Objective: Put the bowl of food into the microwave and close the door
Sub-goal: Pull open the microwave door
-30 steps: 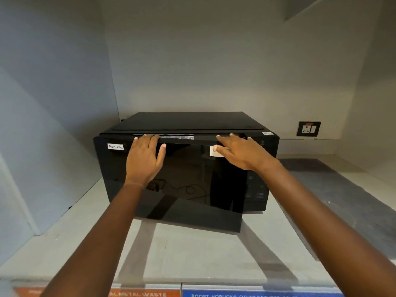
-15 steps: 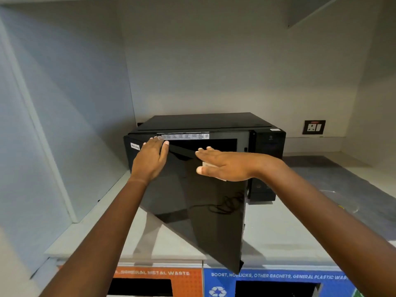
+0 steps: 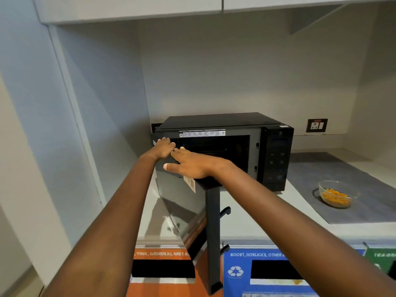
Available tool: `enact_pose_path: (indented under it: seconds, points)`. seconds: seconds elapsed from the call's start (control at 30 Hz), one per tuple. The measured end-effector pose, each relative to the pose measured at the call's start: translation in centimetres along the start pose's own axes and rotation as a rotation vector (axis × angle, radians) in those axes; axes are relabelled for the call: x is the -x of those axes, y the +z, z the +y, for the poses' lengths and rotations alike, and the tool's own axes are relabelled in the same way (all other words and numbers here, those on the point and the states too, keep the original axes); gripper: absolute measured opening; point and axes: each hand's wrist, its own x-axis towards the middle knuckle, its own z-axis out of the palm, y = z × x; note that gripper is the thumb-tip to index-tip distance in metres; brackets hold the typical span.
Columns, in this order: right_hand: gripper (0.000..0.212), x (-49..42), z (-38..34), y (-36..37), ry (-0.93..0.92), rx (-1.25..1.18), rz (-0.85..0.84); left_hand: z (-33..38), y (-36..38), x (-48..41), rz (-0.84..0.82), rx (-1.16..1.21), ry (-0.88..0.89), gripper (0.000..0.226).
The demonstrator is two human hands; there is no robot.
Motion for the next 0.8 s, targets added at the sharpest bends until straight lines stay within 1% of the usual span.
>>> enact_pose_path:
  seconds: [0.1,0.17,0.27,0.37,0.47,0.6,0.8]
  points:
    - [0.066,-0.3,-1.5,0.8,0.013,-0.058,0.035,-1.3,-0.2,0.2,0.006,-0.013,-0.001,0.037]
    - [0.066,-0.6,-2.4,1.2,0.015,-0.106,0.059,-1.6,-0.6,1.0,-0.044,-0.037,0.016,0.041]
    - [0.066,-0.8,-4.0,2.0,-0.003,-0.244,0.100,-2.8,-1.5,1.9,-0.088,-0.048,0.097,0.036]
    - [0.067,-0.9,-5.8,3.1,-0.037,-0.367,0.115,-4.4,-2.7,1.9,-0.080,-0.013,0.107,0.050]
    - [0.069,-0.8,-7.2,4.4,-0.077,-0.416,0.099,-5.6,-3.7,2.1,-0.092,-0.031,0.099,0.050]
    - [0.067,-1.0,-8.7,5.8,-0.136,-0.468,0.091,-7.0,-5.1,2.5,-0.111,-0.116,0.091,0.049]
    - [0.066,-2.0,-9.8,6.7,-0.172,-0.506,0.128,-7.1,-6.4,3.0,-0.149,-0.298,0.109,0.047]
